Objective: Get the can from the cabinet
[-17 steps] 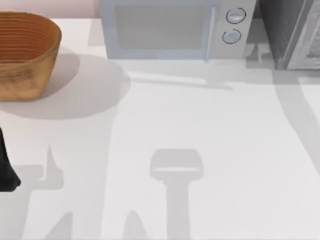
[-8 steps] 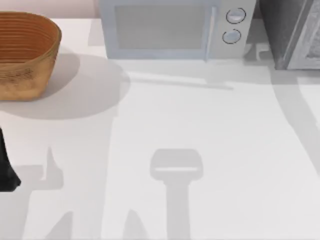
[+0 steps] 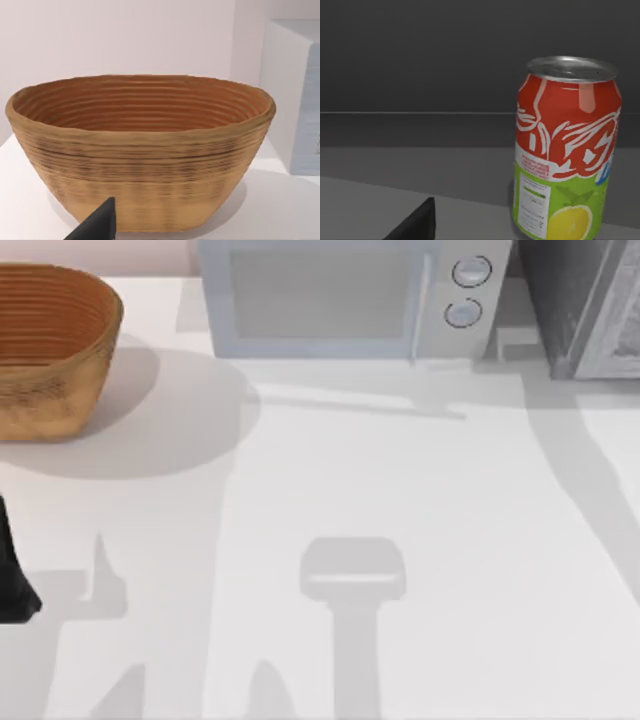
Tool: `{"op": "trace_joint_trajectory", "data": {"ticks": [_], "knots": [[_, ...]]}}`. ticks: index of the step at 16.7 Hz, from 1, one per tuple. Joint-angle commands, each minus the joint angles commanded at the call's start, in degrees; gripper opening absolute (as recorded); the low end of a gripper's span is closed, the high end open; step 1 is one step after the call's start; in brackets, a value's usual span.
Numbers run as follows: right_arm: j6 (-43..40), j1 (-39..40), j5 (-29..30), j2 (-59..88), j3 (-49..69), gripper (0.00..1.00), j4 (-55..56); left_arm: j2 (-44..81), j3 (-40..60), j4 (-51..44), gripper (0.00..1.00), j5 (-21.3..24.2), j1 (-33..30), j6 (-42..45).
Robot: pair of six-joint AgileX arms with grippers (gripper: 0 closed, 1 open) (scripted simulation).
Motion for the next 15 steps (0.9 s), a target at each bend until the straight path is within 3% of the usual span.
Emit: {"op": "trace_joint_trajectory", "data": {"ticks": [15], "knots": [[0.05,-3.25,-3.06,11.77,9.68,1.0,2.13,0.0,0.0,0.0,1.0,0.0,0.0,0.0]]}}
